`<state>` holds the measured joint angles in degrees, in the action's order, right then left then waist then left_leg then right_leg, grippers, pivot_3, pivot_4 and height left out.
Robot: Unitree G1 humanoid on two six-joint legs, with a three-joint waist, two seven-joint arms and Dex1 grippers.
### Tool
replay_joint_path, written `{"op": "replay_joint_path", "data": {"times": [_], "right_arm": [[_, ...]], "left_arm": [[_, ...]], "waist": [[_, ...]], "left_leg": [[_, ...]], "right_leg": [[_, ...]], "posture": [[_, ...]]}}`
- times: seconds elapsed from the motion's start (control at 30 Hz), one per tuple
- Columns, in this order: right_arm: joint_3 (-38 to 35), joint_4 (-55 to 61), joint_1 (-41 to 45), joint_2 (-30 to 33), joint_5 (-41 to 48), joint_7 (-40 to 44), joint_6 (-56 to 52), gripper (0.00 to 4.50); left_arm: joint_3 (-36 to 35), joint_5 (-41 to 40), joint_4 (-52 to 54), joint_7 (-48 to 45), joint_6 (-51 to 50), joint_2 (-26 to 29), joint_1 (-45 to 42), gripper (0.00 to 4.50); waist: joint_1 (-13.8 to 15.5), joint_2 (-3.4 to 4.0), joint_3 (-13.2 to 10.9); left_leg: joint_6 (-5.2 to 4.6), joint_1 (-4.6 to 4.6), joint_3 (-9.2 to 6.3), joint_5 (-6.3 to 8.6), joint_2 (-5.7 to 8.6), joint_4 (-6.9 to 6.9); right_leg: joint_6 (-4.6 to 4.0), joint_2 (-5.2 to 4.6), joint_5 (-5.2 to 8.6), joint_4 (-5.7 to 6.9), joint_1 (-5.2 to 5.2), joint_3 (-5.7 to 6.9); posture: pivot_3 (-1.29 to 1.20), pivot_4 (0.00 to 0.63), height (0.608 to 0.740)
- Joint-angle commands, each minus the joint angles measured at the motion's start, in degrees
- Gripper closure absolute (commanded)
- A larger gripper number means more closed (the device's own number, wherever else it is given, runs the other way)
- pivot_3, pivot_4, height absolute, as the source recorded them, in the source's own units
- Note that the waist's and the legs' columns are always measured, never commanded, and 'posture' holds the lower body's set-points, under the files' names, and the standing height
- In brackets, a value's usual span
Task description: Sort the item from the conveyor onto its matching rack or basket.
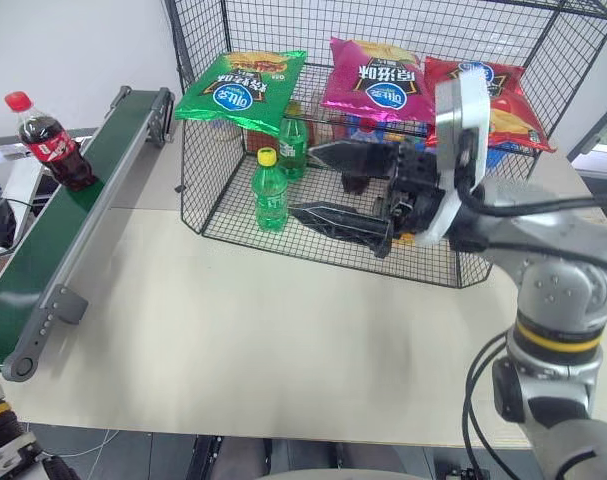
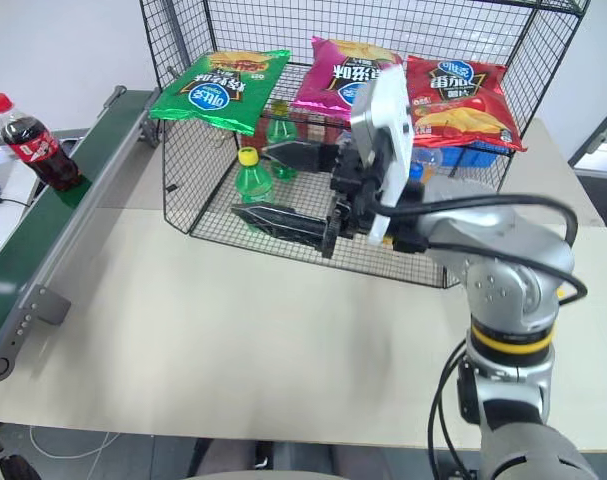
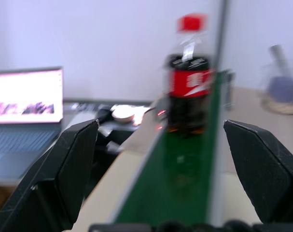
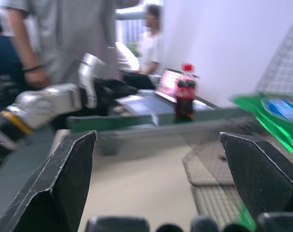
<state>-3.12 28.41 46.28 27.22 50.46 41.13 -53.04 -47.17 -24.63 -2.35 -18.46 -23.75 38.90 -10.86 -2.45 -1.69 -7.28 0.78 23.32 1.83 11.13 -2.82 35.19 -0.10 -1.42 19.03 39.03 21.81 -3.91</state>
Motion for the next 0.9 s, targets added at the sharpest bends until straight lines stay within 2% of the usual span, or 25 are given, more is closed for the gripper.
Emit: {"op": "replay_joint_path", "data": {"times": [0.03,0.37,0.9], "right_arm": [[1.3,-0.73,3.43,0.08,1.74,2.56,1.1,0.0],[2.82,-1.29,5.94,0.22,0.02,3.9,3.08,0.0],[2.45,-0.79,6.21,0.97,0.62,2.67,2.66,0.0]], "left_arm": [[-2.59,-1.98,-1.33,-1.96,1.09,2.79,0.42,0.09],[-1.06,-6.25,-2.78,-8.85,-3.13,4.65,4.05,0.09],[0.0,-4.22,-7.23,-7.39,-0.41,5.86,1.97,0.09]], "waist": [[0.07,-0.01,0.0],[-0.25,-0.01,0.0],[-0.13,-0.02,0.0]], "left_leg": [[0.0,0.01,-0.01,0.0,0.0,0.0],[0.0,-0.01,0.0,0.0,-0.05,-0.03],[0.0,0.01,0.03,0.0,-0.05,-0.09]], "right_leg": [[0.0,-0.03,0.0,0.0,0.0,0.02],[-0.05,-0.15,-0.03,0.04,0.08,0.08],[-0.07,-0.21,-0.04,0.06,0.16,0.07]], "posture": [[0.0,0.15,0.74],[0.0,0.15,0.74],[0.0,0.15,0.74]]}}
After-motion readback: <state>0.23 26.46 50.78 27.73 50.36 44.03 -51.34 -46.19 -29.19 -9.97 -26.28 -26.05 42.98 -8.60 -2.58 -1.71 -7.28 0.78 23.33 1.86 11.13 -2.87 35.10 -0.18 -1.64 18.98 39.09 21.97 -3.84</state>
